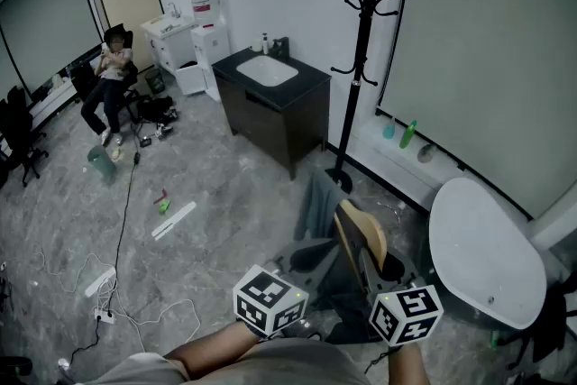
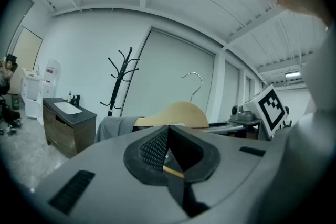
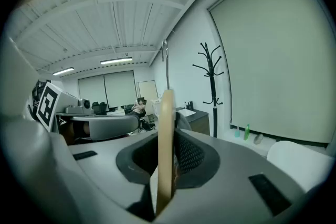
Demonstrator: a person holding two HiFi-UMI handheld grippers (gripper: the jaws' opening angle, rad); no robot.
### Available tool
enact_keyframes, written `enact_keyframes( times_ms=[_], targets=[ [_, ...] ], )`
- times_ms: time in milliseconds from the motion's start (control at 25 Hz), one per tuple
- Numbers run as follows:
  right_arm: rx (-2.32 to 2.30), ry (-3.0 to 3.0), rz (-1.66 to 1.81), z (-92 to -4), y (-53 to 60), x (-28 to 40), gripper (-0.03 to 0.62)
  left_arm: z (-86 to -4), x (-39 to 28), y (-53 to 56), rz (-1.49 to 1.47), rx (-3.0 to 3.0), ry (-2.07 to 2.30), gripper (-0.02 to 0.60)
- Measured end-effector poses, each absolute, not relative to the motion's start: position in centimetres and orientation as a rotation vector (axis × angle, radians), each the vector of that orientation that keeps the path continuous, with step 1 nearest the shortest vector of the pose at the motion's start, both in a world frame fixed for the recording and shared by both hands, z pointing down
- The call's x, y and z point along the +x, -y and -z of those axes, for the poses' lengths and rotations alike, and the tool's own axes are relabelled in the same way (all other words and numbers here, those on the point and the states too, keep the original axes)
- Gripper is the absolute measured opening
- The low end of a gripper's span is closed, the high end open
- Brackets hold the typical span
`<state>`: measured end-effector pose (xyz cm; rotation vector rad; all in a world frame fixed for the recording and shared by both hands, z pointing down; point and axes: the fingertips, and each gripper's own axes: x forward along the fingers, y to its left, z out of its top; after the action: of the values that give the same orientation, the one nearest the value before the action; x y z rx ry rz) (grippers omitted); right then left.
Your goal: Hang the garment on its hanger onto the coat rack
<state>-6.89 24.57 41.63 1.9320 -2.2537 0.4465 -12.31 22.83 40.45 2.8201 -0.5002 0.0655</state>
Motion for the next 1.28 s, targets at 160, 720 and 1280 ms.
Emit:
enact_keyframes(
  times_ms=[160,720,1280],
  targets=[
    [1.929,2.252,-0.438,-41.8,-24.6,-6.5,0.061,-40.6,-11.9,-22.9,-0.064,2.821,0.5,0.005],
    [1.895,2.263,-0.423,-41.6,-24.7,-4.4,0.061,-40.9,-10.6,-23.6,-0.072,2.817,0.511,0.005],
    [1.864,2.325,-0.438,-40.8,-21.7,0.3,0.061,-41.5,-7.0,-21.0,-0.064,2.792,0.621,0.005]
  ],
)
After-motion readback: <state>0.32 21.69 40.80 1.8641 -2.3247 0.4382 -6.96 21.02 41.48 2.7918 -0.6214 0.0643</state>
